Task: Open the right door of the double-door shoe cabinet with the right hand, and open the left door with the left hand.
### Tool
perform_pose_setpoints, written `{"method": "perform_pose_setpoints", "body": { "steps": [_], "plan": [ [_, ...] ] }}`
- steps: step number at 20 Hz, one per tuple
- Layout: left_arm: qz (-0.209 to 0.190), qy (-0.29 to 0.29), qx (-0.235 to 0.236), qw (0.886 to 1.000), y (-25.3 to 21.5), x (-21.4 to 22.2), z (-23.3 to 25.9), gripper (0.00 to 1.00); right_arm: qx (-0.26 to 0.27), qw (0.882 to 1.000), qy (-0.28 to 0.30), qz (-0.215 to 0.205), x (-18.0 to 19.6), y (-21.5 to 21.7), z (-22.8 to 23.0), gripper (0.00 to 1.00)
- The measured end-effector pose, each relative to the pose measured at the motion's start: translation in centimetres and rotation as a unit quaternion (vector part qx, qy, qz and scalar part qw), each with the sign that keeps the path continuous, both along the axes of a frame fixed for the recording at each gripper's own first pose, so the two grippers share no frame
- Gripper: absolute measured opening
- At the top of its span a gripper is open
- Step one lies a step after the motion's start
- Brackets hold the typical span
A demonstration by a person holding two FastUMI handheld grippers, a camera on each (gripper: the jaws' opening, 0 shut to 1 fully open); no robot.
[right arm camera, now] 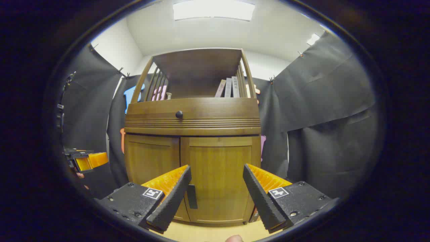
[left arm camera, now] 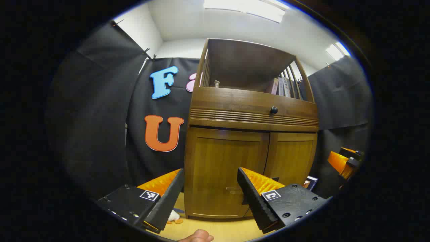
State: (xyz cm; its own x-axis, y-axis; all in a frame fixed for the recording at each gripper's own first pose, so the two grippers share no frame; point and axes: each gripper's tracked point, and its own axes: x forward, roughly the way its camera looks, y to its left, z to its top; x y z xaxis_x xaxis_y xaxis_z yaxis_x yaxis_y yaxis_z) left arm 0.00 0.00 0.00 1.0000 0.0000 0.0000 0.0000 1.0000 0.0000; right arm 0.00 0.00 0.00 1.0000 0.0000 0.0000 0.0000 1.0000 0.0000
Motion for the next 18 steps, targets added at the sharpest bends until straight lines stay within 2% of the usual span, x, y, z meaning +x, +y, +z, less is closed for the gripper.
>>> {"method": "perform_pose_setpoints", "body": {
  "steps": [1, 7, 11, 18],
  "plan": [
    [0.004, 0.006, -0.003, 1.0, -0.3, -0.5, -0.4, 0.95, 0.002, 1.0, 0.006, 0.007, 0.2, 0.2, -0.7, 0.99],
    [0.035, 0.007, 0.05, 0.998, 0.0, -1.7, 0.0, 0.95, 0.011, 0.999, 0.015, 0.031, 1.4, 0.3, -1.6, 1.0],
    [0.054, -0.008, 0.041, 0.998, 0.2, -2.8, 0.4, 0.94, 0.015, 0.998, 0.03, 0.044, 1.5, 0.6, -2.4, 1.0],
    [0.049, -0.013, 0.048, 0.998, -0.4, -3.0, 1.1, 0.95, 0.006, 0.997, 0.054, 0.049, 2.3, 1.7, -3.6, 0.99]
  ]
}}
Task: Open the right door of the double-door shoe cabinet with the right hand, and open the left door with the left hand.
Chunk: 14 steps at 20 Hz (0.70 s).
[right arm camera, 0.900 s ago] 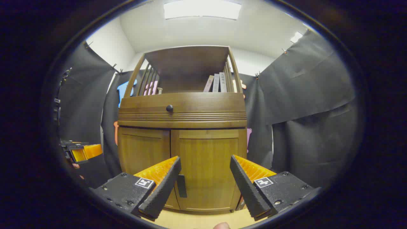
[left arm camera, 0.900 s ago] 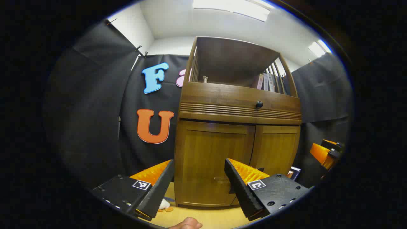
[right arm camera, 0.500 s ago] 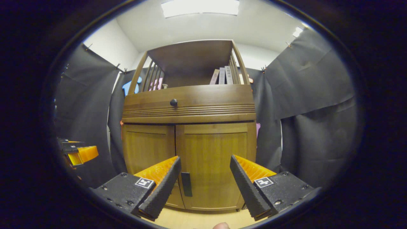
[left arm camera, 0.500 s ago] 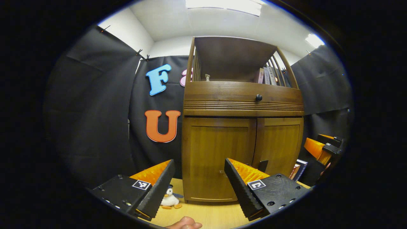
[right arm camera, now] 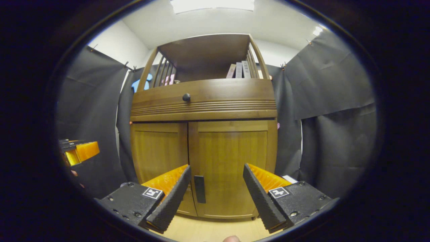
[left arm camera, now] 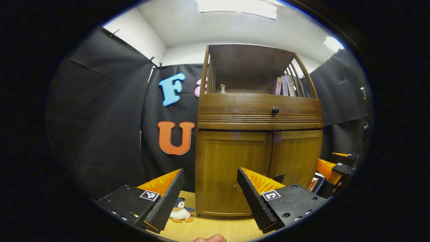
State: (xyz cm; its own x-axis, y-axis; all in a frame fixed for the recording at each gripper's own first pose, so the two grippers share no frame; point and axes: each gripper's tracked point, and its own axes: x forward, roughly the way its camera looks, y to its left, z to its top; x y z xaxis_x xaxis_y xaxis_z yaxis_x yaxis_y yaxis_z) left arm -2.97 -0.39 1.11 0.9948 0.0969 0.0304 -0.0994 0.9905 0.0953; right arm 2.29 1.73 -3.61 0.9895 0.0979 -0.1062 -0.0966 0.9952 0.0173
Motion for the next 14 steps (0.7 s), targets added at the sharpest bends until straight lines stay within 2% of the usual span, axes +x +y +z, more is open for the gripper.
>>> {"method": "perform_pose_setpoints", "body": {
  "steps": [6, 7, 8, 11, 12, 13, 14],
  "plan": [
    [0.002, 0.006, 0.01, 1.0, 1.3, -0.4, -0.2, 0.94, -0.015, 0.999, 0.027, 0.014, 2.0, 2.9, -1.9, 1.0],
    [0.006, 0.003, 0.014, 1.0, 1.9, -0.5, 0.0, 1.0, -0.017, 0.999, 0.032, 0.017, 2.6, 3.5, -2.3, 1.0],
    [0.01, 0.001, 0.016, 1.0, 2.5, -0.7, 0.1, 0.95, -0.018, 0.999, 0.039, 0.019, 3.2, 4.0, -2.9, 1.0],
    [0.026, 0.0, 0.017, 1.0, 4.2, -1.0, 0.0, 0.94, -0.03, 0.997, 0.071, 0.013, 5.0, 4.7, -5.4, 1.0],
    [0.033, 0.003, 0.016, 0.999, 4.8, -1.1, -0.2, 1.0, -0.033, 0.996, 0.08, 0.013, 5.6, 5.0, -6.1, 0.95],
    [0.039, 0.004, 0.014, 0.999, 5.4, -1.1, -0.3, 0.94, -0.035, 0.996, 0.086, 0.013, 6.2, 5.4, -6.6, 0.96],
    [0.045, 0.005, 0.013, 0.999, 5.9, -1.2, -0.3, 0.95, -0.035, 0.995, 0.091, 0.014, 6.8, 5.6, -7.2, 0.94]
  ]
}}
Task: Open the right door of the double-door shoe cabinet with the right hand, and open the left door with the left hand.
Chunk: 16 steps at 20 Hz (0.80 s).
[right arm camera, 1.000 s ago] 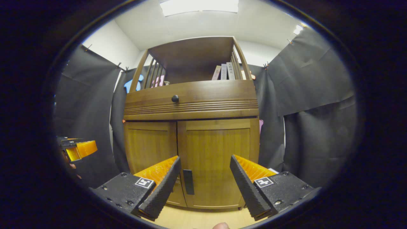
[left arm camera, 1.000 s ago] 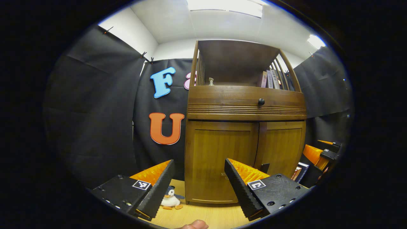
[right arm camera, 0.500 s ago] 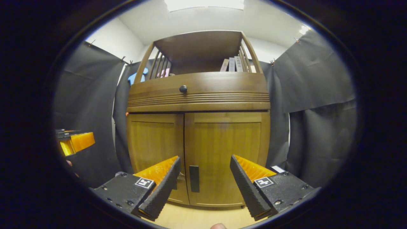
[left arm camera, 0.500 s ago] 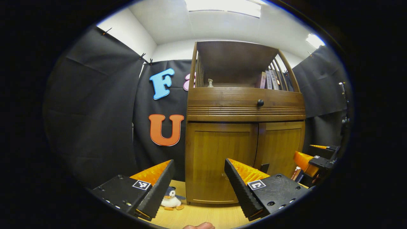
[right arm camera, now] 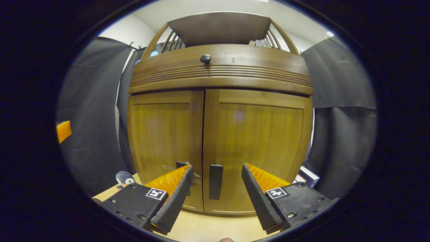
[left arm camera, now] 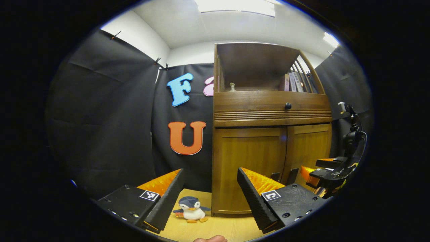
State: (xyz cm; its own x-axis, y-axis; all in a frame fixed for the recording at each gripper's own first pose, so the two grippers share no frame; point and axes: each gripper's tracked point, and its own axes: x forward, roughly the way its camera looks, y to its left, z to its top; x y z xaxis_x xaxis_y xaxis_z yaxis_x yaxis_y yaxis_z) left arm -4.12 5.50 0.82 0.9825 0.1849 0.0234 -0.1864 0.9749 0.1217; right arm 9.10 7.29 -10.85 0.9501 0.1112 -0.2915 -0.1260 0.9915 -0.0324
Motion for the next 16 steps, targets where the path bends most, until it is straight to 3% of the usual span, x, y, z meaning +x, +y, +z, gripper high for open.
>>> {"method": "perform_pose_setpoints", "body": {
  "steps": [6, 15, 16],
  "plan": [
    [0.01, -0.002, -0.006, 1.0, 0.8, 0.4, 0.0, 0.95, -0.001, 0.999, 0.044, -0.012, 3.0, 0.2, -4.0, 0.76],
    [0.036, 0.004, -0.006, 0.999, 2.2, -0.2, -0.7, 0.95, 0.025, 0.993, 0.116, -0.023, 5.3, 0.8, -9.4, 0.6],
    [0.04, 0.004, -0.003, 0.999, 2.4, -0.3, -0.6, 0.95, 0.025, 0.993, 0.115, -0.023, 5.5, 0.9, -9.5, 0.62]
  ]
}}
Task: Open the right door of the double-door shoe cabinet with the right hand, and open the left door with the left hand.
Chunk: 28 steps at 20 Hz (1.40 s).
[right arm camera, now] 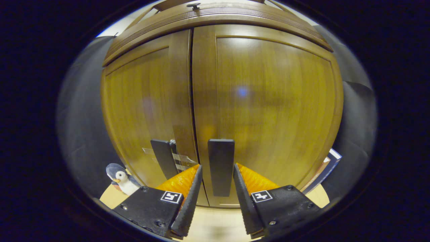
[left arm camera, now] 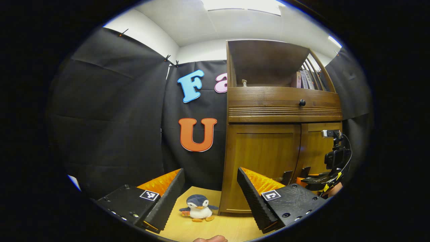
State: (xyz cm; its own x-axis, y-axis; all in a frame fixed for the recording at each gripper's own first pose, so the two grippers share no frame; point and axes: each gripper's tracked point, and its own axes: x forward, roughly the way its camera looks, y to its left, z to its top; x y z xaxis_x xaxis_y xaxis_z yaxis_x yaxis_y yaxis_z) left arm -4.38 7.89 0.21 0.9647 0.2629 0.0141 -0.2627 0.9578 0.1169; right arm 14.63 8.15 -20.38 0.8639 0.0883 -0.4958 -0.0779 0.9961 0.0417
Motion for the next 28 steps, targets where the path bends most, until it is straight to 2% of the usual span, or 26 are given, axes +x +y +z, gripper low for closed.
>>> {"method": "perform_pose_setpoints", "body": {
  "steps": [1, 3, 4, 5, 6, 7, 8, 12, 28],
  "plan": [
    [0.002, 0.0, 0.001, 1.0, 0.0, -0.1, 0.1, 0.84, -0.003, 1.0, -0.005, -0.002, 0.2, -0.1, 0.0, 0.62],
    [0.004, -0.001, 0.003, 1.0, -0.1, -0.3, 0.2, 0.84, -0.015, 1.0, -0.011, -0.015, 0.6, -0.5, -0.1, 0.57],
    [0.004, 0.0, 0.002, 1.0, -0.1, -0.4, 0.2, 0.95, -0.017, 1.0, -0.009, -0.021, 0.7, -0.7, -0.2, 0.5],
    [0.004, 0.001, 0.001, 1.0, -0.2, -0.5, 0.1, 0.95, -0.014, 1.0, -0.007, -0.022, 0.7, -0.7, -0.3, 0.45],
    [0.004, 0.002, 0.002, 1.0, -0.3, -0.6, 0.1, 1.0, -0.013, 1.0, -0.008, -0.023, 0.8, -0.6, -0.4, 0.4],
    [0.003, 0.003, 0.002, 1.0, -0.4, -0.7, 0.1, 1.0, -0.016, 1.0, -0.009, -0.025, 0.8, -0.9, -0.5, 0.38],
    [0.002, 0.002, 0.003, 1.0, -0.8, -0.9, 0.1, 0.95, -0.012, 1.0, -0.008, -0.024, 0.8, -1.0, -0.4, 0.37],
    [-0.001, 0.007, 0.012, 1.0, -1.3, -1.3, -0.3, 0.95, 0.003, 1.0, 0.002, -0.007, 0.2, -0.9, -0.4, 0.31],
    [-0.048, 0.024, 0.016, 0.998, -5.4, 0.2, -1.2, 0.95, 0.011, 0.999, 0.006, 0.049, -7.6, -3.0, 1.1, 0.3]
  ]
}}
